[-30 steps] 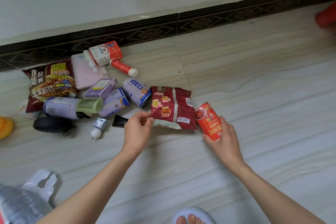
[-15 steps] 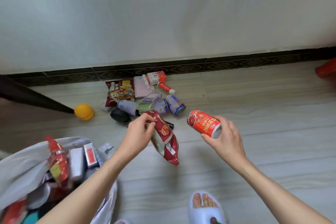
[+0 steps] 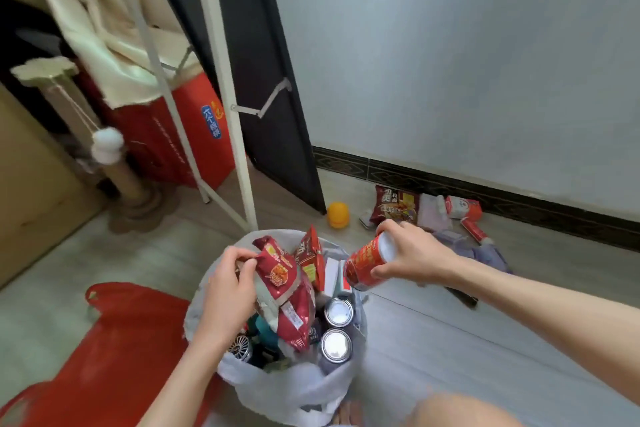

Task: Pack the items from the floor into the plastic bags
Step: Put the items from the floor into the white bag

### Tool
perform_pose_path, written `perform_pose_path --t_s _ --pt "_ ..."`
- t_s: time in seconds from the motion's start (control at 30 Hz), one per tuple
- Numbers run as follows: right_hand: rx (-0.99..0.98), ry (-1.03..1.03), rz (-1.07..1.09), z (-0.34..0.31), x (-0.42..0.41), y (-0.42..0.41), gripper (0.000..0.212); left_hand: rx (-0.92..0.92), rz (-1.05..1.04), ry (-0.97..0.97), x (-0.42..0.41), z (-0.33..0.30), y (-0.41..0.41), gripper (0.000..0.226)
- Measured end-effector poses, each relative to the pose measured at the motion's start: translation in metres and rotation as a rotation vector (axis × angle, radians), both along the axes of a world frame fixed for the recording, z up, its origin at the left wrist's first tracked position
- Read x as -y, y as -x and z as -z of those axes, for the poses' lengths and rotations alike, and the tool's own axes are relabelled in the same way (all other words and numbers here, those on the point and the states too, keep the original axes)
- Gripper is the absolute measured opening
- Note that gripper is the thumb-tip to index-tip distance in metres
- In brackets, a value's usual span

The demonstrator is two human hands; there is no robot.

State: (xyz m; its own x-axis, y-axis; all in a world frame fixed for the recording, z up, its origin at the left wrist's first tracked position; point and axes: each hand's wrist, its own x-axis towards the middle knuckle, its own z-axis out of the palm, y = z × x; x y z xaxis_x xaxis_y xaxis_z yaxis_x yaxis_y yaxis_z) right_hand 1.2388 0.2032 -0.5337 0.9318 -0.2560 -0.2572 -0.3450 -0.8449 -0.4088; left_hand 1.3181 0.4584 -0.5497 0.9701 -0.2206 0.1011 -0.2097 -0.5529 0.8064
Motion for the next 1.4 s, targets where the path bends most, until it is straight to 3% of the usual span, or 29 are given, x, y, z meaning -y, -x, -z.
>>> perform_pose_path --t_s 0.17,0.3,0.37,0.43,0.5,0.6,0.77,0.87,0.93,1.07,1.17,1.23,1.4 --pt "0.038 -0.076 -0.011 0.015 -0.049 -0.042 0.066 -0.121 -0.299 0.162 -0.051 0.019 -0.022 0.009" --pt "0.119 -0.141 0.009 0.022 -0.065 -0.059 0.066 -0.304 -0.474 0.643 -0.050 0.021 -0.029 0.008" --pt "0.161 -0.176 0.068 0.024 -0.067 -0.065 0.064 -0.421 -0.467 0.836 -0.044 0.037 -0.031 0.009" --pt "0.191 -0.209 0.137 0.027 -0.065 -0.067 0.064 -0.603 -0.457 0.929 -0.039 0.068 -0.031 0.015" --pt "0.196 -0.178 0.161 0.032 -0.061 -0.067 0.065 -0.746 -0.489 0.817 -0.033 0.101 -0.026 0.021" --pt "0.188 -0.099 0.150 0.038 -0.056 -0.067 0.064 -0.775 -0.463 0.533 -0.031 0.131 -0.021 0.014" --pt "0.287 -0.114 0.112 0.045 -0.069 -0.072 0.064 -0.476 -0.201 0.153 -0.050 0.132 -0.020 0.015" --pt "0.350 -0.190 0.035 0.052 -0.090 -0.076 0.064 -0.293 -0.295 -0.015 -0.077 0.139 -0.029 0.018" --pt "0.370 -0.259 -0.020 0.059 -0.105 -0.081 0.063 -0.277 -0.418 -0.152 -0.101 0.158 -0.041 0.033" --pt "0.307 -0.308 -0.150 0.078 -0.133 -0.088 0.065 -0.658 -0.531 -0.013 -0.119 0.181 -0.048 0.064" --pt "0.272 -0.341 -0.196 0.088 -0.143 -0.081 0.065 -0.790 -0.549 0.074 -0.111 0.194 -0.037 0.074" --pt "0.257 -0.371 -0.216 0.091 -0.143 -0.073 0.066 -0.820 -0.565 0.088 -0.104 0.201 -0.028 0.073" --pt "0.136 -0.434 -0.200 0.093 -0.134 -0.039 0.064 -0.683 -0.662 0.052 -0.115 0.192 0.002 0.041"
